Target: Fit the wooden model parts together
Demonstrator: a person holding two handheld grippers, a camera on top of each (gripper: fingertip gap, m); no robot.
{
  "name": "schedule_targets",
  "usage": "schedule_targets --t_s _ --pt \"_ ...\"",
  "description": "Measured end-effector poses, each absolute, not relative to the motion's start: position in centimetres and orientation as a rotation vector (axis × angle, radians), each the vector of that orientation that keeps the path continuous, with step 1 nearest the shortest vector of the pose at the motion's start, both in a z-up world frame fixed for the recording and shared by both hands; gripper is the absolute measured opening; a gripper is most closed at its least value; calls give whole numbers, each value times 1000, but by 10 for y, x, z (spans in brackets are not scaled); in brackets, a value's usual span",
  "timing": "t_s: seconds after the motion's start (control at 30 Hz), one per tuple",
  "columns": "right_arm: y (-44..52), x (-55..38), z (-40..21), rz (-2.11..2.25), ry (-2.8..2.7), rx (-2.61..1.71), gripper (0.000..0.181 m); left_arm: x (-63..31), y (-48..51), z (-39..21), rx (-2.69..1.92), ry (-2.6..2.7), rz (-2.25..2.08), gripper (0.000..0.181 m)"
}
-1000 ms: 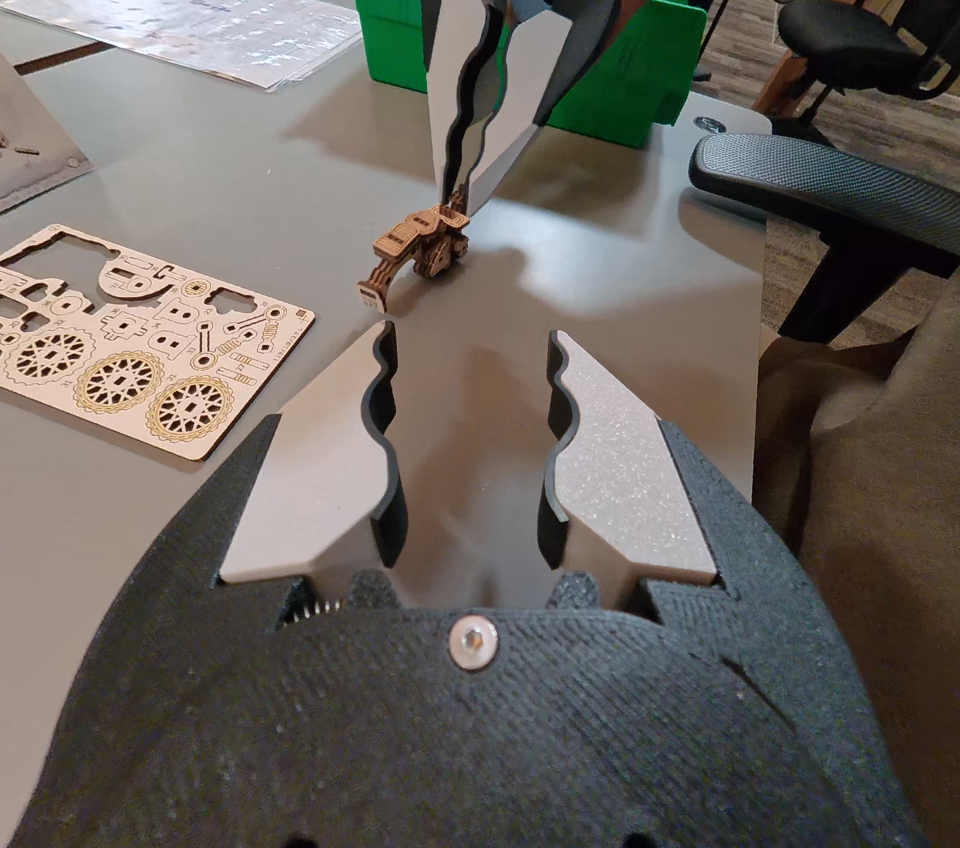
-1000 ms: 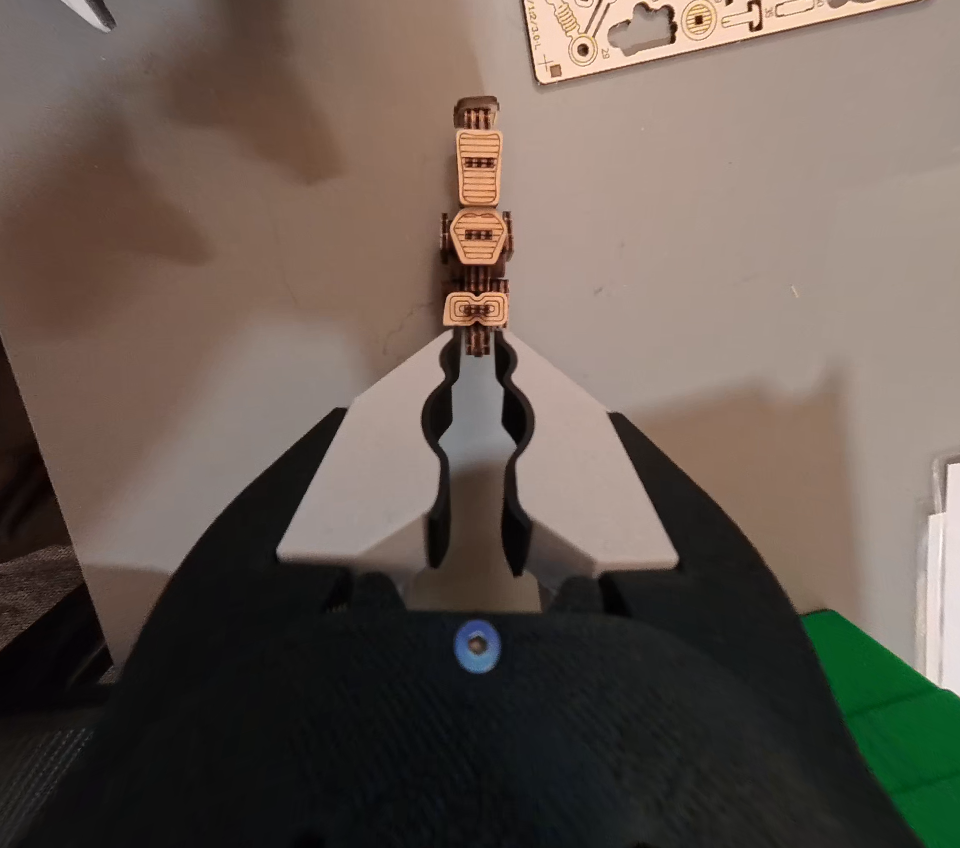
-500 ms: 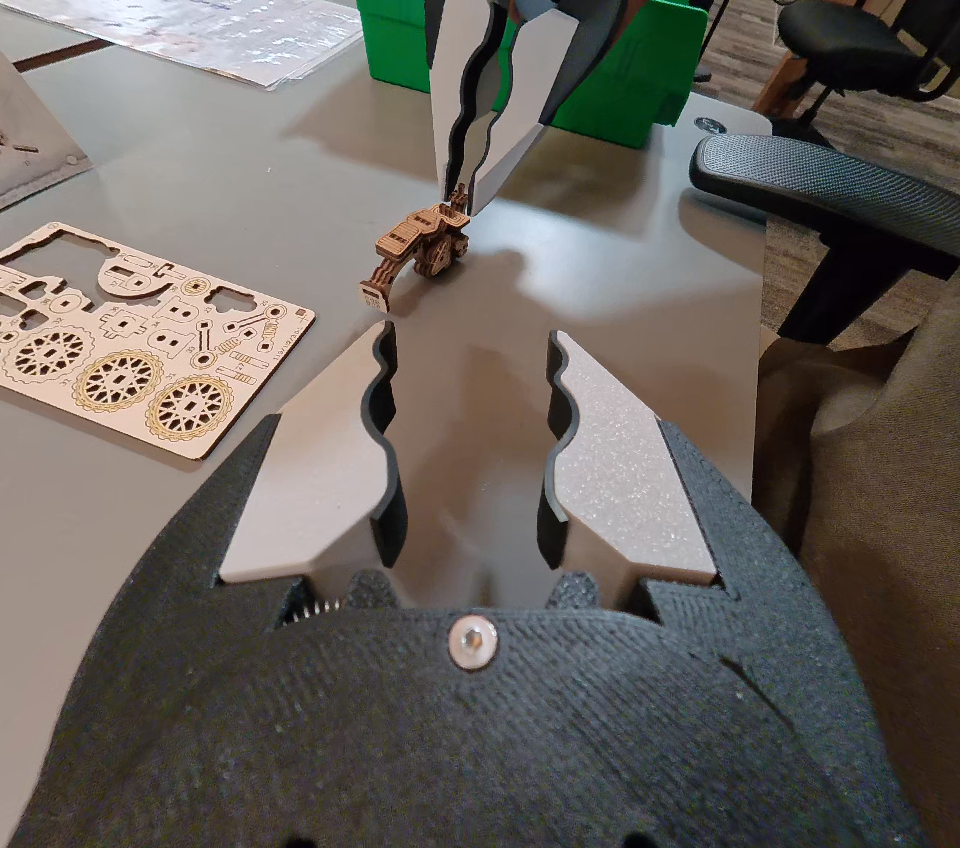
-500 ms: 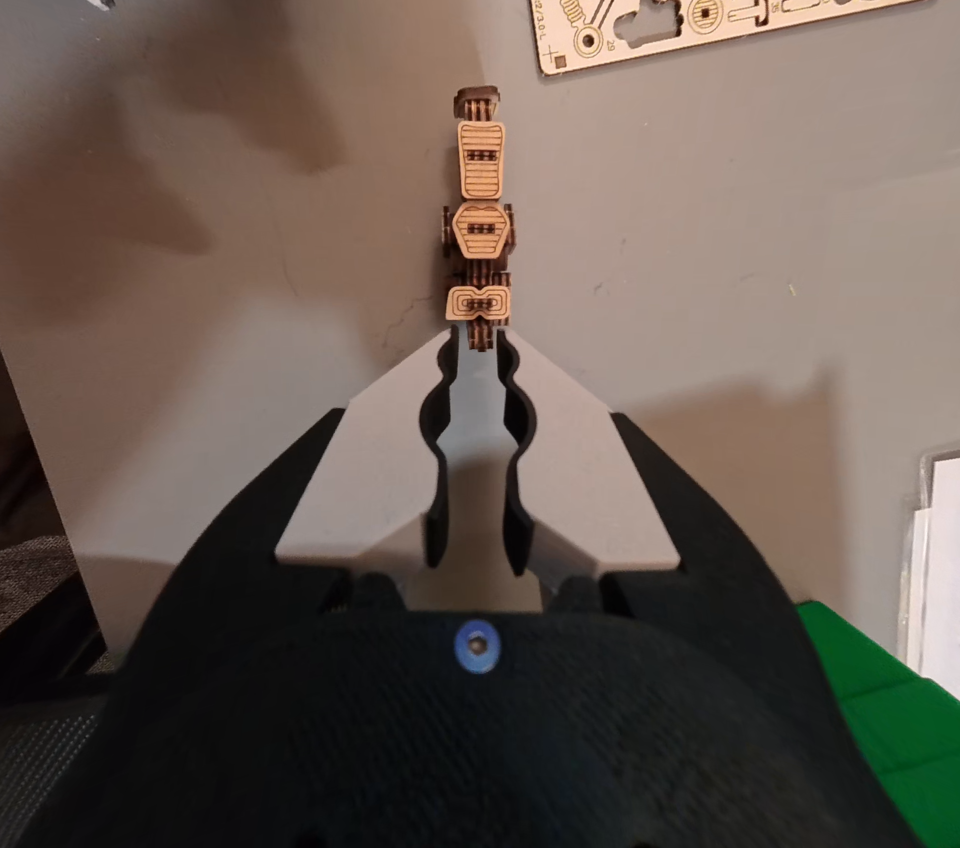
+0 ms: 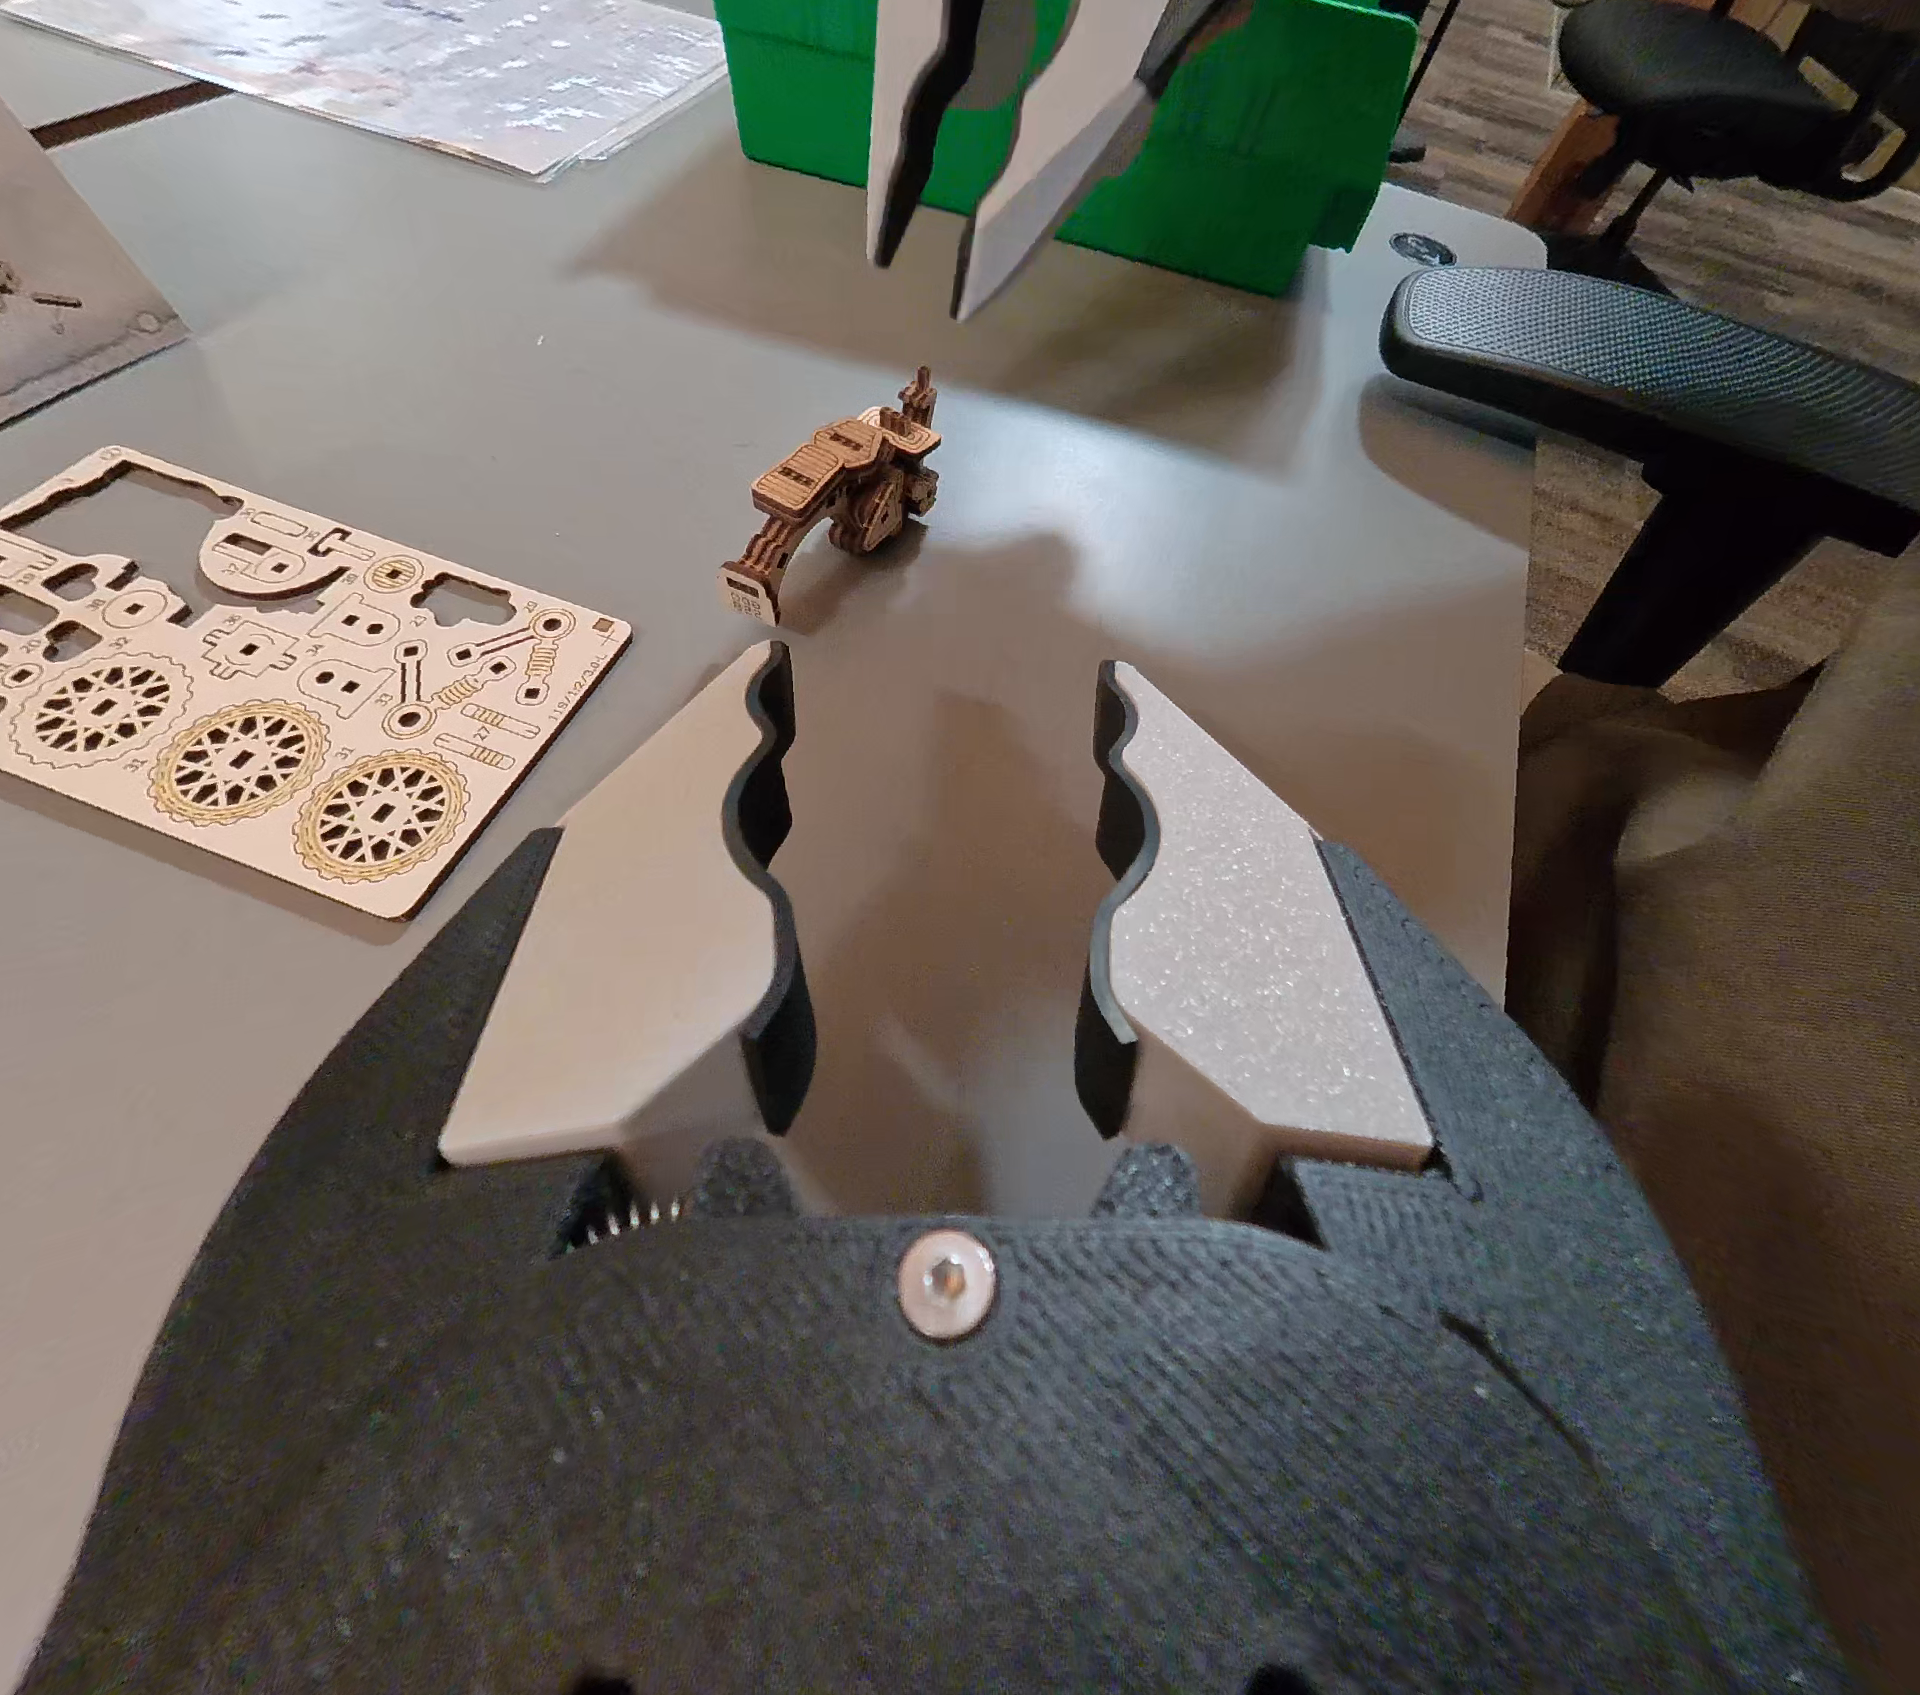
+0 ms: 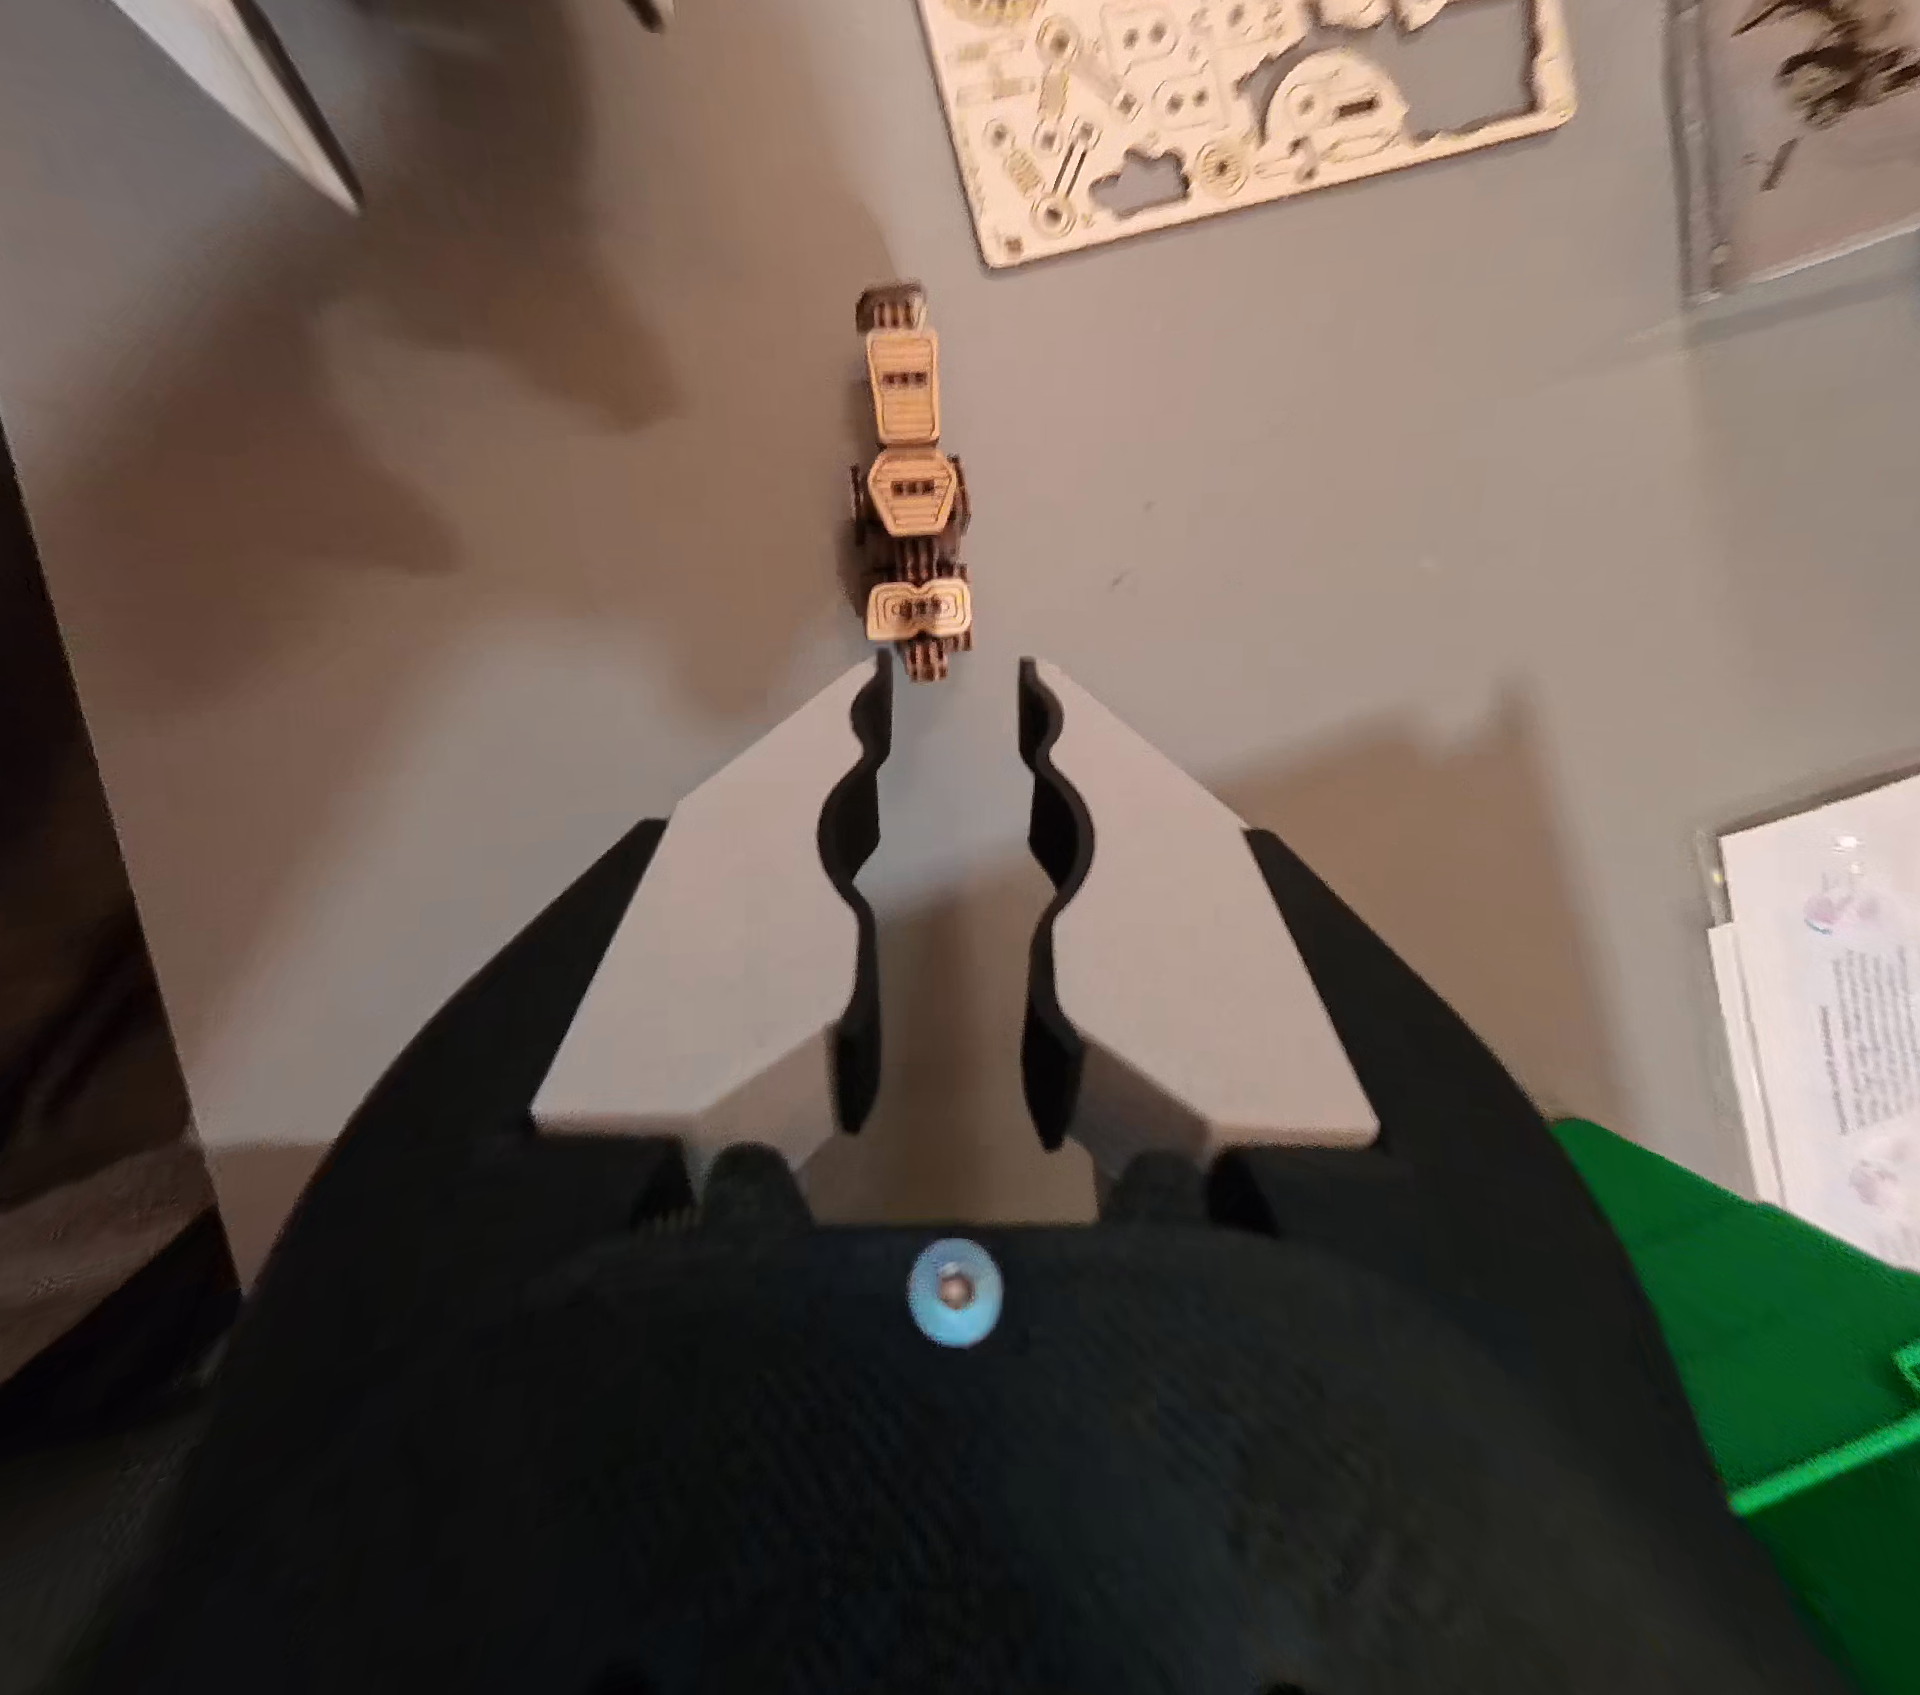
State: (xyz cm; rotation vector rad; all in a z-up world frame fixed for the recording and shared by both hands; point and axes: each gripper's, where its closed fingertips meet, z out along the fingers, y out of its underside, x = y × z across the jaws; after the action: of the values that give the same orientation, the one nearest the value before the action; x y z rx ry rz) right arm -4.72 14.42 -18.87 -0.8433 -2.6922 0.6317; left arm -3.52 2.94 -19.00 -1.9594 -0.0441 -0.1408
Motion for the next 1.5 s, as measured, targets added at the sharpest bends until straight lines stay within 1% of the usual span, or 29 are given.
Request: schedule_targets --t_s 0.03,0.1,0.13,0.33,0.43,0.57,0.6,0.7,0.77,0.87,0.93,1.07,1.13,1.23,1.37,1.5 --pt "142 -49 -181 684 -2645 -858 22 -35 29 -190 -1960 -42 -141 56" --pt "136 -55 -166 818 -2524 -885 21 -30 28 -192 -1970 -25 -177 47" --pt "134 -58 -160 895 -2449 -902 19 -29 28 -193 -1979 -37 -195 47" --pt "109 -60 -143 1438 -2048 -1047 25 -35 28 -192 -1967 -103 -213 46" --pt "100 -50 -145 1549 -1949 -1080 28 -43 25 -190 -1945 -141 -214 42" --pt "91 -39 -148 1615 -1860 -1111 31 -46 24 -183 -1893 -149 -247 19" --pt "88 -37 -148 1637 -1846 -1118 32 -46 24 -182 -1885 -151 -262 17" --pt "83 -34 -146 1682 -1841 -1105 33 -48 24 -183 -1882 -179 -298 20" --pt "79 -34 -152 1669 -1883 -1092 32 -52 24 -184 -1884 -212 -313 29" --pt "76 -34 -163 1612 -1954 -1072 31 -56 23 -185 -1878 -252 -341 29" --pt "74 -34 -166 1581 -1981 -1044 30 -59 23 -185 -1868 -276 -363 23" --pt "72 -33 -171 1522 -2021 -997 30 -63 23 -183 -1834 -317 -419 1" --pt "72 -33 -174 1492 -2038 -980 29 -65 23 -181 -1809 -335 -444 0" --pt "68 -27 -176 1500 -2085 -970 16 -67 23 -179 -1794 -342 -448 0" --pt "63 -22 -169 1584 -2083 -963 0 -71 23 -175 -1798 -320 -336 0" --pt "72 -28 -170 1524 -2048 -970 0 -66 24 -170 -1789 -241 -236 0"
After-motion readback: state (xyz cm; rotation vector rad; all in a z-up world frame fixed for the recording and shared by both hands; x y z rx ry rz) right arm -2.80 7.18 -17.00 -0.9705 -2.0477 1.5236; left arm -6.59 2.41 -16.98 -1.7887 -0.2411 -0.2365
